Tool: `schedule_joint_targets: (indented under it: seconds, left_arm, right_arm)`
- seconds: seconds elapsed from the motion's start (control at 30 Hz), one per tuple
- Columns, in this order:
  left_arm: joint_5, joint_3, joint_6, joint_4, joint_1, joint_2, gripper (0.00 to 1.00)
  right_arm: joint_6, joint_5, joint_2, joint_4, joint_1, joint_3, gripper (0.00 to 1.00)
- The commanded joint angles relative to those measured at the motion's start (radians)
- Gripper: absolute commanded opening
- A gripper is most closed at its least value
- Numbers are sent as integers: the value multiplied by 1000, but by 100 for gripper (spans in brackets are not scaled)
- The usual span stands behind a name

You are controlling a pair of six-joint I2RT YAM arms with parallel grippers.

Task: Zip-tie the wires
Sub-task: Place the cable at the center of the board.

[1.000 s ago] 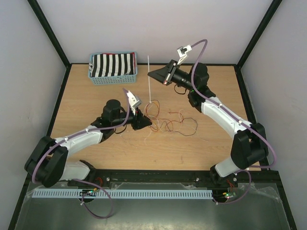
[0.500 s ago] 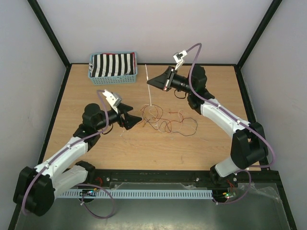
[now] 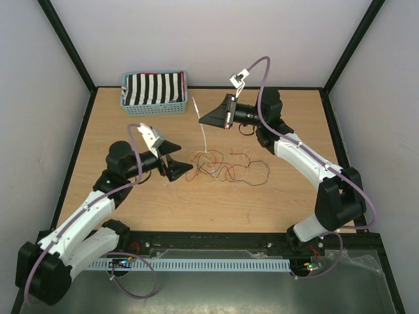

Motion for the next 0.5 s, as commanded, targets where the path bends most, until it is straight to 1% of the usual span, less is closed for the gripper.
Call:
schedule_joint_targets:
  seconds: [0.0,0.13,0.2,0.3,0.37,0.4,0.43,0.47]
  left_arm:
    - [83,55,68,-19,-23,115,94]
    - [67,109,145,-1,-94,231,98]
    - [59,140,184,7,-132,283,98]
    - [64,185,211,13,-157,356,97]
    - [68,211,223,14,-168,411,90]
    - [69,218,227,14,-171,431,85]
    - [69,224,227,14,-173,447,78]
    - [67,227,228,14,-173,458,69]
  right_arm:
    - [58,-71,-50,65,0,4,0]
    - [88,-81,-72,92,0,-10,0]
    - [96,-85,-81,100,0,-17,0]
    - [112,-86,-90,118,0,-27,0]
    - [121,-88,-98,133,0,-34,0]
    - [120,-87,-100,134,0,-35,0]
    - [118,-87,-103,135,0,-35,0]
    - [117,-88,-105,135,0,-36,0]
